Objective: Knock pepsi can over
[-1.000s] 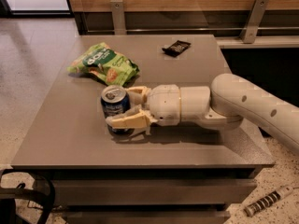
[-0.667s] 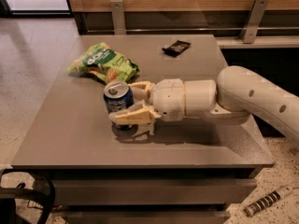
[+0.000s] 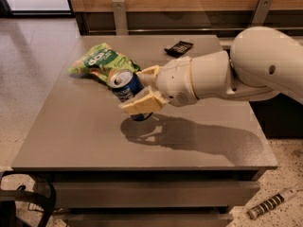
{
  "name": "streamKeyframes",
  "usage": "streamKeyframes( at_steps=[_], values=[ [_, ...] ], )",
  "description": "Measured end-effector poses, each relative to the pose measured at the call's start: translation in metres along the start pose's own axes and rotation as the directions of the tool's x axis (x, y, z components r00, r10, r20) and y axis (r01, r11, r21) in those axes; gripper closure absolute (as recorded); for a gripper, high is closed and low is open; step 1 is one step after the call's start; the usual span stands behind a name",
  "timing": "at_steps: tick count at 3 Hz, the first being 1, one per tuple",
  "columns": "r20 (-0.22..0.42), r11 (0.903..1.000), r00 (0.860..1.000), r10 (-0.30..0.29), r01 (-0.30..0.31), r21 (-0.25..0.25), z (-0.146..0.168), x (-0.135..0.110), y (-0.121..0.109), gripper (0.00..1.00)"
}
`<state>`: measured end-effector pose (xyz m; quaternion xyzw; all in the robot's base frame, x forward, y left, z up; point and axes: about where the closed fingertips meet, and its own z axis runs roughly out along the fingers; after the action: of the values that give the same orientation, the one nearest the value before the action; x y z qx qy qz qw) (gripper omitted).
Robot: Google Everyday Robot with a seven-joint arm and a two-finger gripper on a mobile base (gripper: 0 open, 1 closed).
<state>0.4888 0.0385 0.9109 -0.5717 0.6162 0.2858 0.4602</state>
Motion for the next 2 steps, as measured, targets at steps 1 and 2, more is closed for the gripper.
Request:
streamKeyframes(
  at_steps=[1,2],
  values=[
    [-0.164,0.9989,0.986,-0.009,0.017,0.044,-0.0072,-0.002,-0.0068,1.0],
    [-0.298,0.9966,0.954,-0.005,0.029,0.078,-0.0089,0.0004,-0.0108,1.0]
  ],
)
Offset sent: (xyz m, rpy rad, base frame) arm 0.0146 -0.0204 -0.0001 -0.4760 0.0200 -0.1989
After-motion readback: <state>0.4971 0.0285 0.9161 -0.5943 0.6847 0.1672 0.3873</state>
